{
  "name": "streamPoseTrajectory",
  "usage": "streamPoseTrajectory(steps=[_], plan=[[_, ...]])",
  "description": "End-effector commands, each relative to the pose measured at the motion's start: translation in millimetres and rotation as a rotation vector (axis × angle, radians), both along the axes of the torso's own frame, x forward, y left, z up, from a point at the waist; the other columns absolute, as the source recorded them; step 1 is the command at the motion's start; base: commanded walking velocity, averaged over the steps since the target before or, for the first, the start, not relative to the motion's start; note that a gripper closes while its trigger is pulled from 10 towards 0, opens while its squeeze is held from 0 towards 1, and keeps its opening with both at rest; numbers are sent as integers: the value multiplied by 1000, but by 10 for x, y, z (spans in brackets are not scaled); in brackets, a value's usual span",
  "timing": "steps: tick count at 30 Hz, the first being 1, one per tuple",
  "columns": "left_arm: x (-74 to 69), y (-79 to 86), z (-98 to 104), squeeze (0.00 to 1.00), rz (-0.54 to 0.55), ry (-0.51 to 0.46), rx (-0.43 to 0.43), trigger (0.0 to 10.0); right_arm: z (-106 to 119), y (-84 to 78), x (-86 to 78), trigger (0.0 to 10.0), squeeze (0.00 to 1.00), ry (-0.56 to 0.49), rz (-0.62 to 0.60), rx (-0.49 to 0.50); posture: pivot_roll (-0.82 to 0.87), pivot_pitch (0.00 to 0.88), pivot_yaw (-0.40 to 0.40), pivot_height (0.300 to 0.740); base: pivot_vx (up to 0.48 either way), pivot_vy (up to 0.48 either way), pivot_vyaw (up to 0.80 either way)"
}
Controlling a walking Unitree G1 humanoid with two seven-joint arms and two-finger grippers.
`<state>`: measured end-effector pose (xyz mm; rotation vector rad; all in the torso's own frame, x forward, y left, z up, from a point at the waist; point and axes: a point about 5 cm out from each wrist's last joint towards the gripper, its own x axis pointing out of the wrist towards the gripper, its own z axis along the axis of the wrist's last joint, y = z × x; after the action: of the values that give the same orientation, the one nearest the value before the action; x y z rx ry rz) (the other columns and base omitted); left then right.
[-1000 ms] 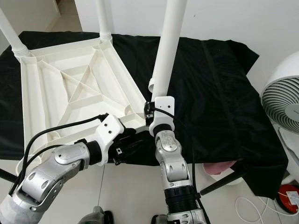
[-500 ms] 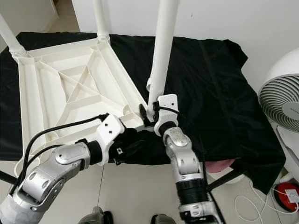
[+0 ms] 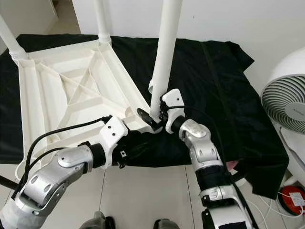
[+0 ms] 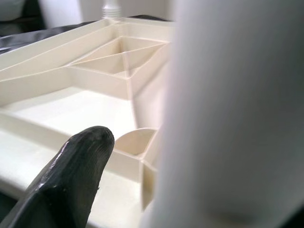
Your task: Building children table
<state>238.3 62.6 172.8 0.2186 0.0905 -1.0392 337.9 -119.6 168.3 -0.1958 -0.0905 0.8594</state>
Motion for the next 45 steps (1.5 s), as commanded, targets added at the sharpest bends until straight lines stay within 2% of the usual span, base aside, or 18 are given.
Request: streamPoseTrajectory(steps=[1, 6, 7, 8, 9, 13, 14, 17, 18, 25, 27, 29, 31, 36, 38, 42, 43, 45], plan=[[-11, -8, -9, 0, -29, 10, 5, 10000, -50, 15, -4, 10000, 0, 13, 42, -16, 16, 84, 15, 740, 0, 0, 0], [-10, -2, -8, 0, -27, 10, 6, 10000, -81, 2, 24, 9922, 0, 14, 57, -43, 19, 82, 16, 740, 0, 0, 0], [-7, 0, -5, 0, -25, 8, 7, 10000, -100, -3, 29, 5176, 0, 23, 71, -50, 21, 82, 15, 740, 0, 0, 0], [-4, 6, -1, 0, -21, 9, 4, 10000, -120, -14, 40, 5373, 0, 21, 75, -65, 21, 82, 15, 740, 0, 0, 0], [-4, 8, 1, 0, -21, 7, 6, 10000, -144, -24, 44, 4706, 0, 26, 87, -70, 24, 82, 14, 740, 0, 0, 0], [-5, 10, 2, 0, -21, 6, 9, 10000, -167, -33, 48, 4706, 0, 30, 100, -73, 24, 82, 14, 740, 0, 0, 0], [-9, 11, -1, 0, -22, 8, 8, 10000, -202, -47, 45, 0, 0, 36, 96, -71, 24, 88, 14, 740, 0, 0, 0], [-12, 12, -2, 0, -21, 10, 6, 10000, -226, -59, 40, 0, 0, 37, 90, -74, 24, 88, 14, 740, 0, 0, 0], [-13, 12, -2, 0, -21, 10, 5, 10000, -253, -82, 47, 10000, 0, 43, 50, -71, 24, 88, 14, 740, 0, 0, 0], [-11, 14, 0, 0, -20, 9, 5, 10000, -284, -96, 62, 10000, 0, 56, 6, -51, 24, 88, 14, 740, 0, 0, 0], [-16, 16, 0, 0, -20, 10, 6, 10000, -311, -84, 75, 10000, 0, 72, -79, -30, 21, 92, 17, 740, 0, 0, 0], [-32, 10, -10, 0, -20, 18, 2, 10000, -326, -42, 67, 10000, 0, 91, -225, 16, 20, 104, 13, 740, 0, 0, 0], [-37, 8, -12, 0, -20, 19, 2, 10000, -323, -30, 58, 10000, 0, 93, -252, 25, 20, 104, 13, 740, 0, 0, 0], [-49, 2, -20, 0, -20, 25, -1, 10000, -291, 31, -13, 10000, 0, 136, -461, 141, 14, 111, 10, 740, 0, 0, 0], [-38, -3, -22, 0, -22, 25, -2, 10000, -258, 104, -112, 10000, 0, 94, -606, 160, 9, 113, 9, 740, 0, 0, 0], [-30, -6, -21, 0, -23, 24, -2, 10000, -236, 132, -156, 10000, 0, 75, -656, 166, 9, 113, 9, 740, 0, 0, 0], [-20, -12, -8, 0, -23, 21, -6, 10000, -228, 182, -224, 10000, 0, 84, -725, 179, 2, 115, 7, 740, 0, 0, 0], [-18, -15, -6, 0, -23, 19, -7, 10000, -227, 194, -256, 10000, 0, 89, -759, 183, 3, 115, 7, 740, 0, 0, 0]])
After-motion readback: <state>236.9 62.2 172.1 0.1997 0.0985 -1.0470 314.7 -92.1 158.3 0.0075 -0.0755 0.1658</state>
